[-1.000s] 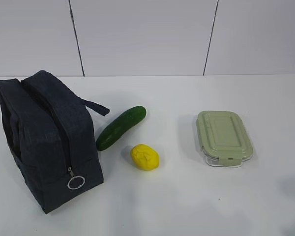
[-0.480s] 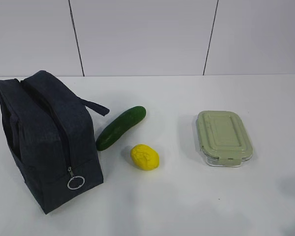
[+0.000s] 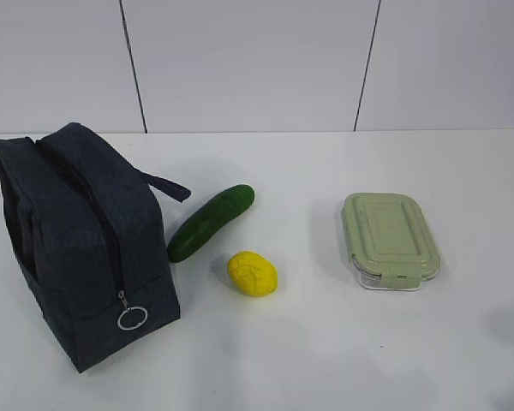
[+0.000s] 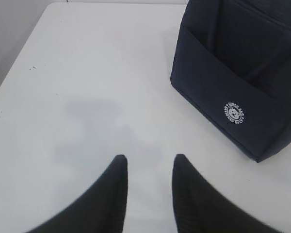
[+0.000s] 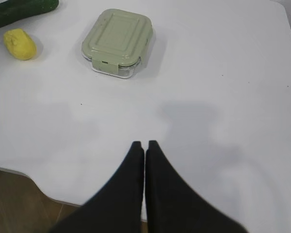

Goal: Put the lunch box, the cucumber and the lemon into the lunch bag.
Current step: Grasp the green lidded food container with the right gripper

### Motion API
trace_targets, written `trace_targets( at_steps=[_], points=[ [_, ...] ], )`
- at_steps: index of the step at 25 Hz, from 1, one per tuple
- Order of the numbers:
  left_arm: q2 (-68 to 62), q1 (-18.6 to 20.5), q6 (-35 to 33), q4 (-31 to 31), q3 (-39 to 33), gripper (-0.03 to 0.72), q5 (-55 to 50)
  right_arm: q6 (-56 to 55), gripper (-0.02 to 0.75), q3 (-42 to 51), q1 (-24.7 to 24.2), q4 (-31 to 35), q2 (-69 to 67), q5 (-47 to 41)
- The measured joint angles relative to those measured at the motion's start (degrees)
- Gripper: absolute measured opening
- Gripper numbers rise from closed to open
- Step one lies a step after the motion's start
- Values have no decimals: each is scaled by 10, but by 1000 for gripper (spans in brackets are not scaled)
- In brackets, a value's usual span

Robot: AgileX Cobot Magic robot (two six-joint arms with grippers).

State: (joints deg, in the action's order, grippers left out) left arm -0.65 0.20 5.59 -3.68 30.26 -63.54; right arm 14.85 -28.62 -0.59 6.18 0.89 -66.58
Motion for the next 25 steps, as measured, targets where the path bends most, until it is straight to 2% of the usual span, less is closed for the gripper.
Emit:
trace_targets(
  at_steps=[20, 23, 25],
  points=[
    [0, 0, 0, 0, 0, 234, 0, 0, 13, 0, 0, 1, 0, 0],
    [0, 0, 0, 0, 0, 235, 0, 0, 104, 0, 0, 1, 0, 0],
    [0, 0, 0, 0, 0, 235, 0, 0, 192, 0, 0, 1, 0, 0]
  ],
)
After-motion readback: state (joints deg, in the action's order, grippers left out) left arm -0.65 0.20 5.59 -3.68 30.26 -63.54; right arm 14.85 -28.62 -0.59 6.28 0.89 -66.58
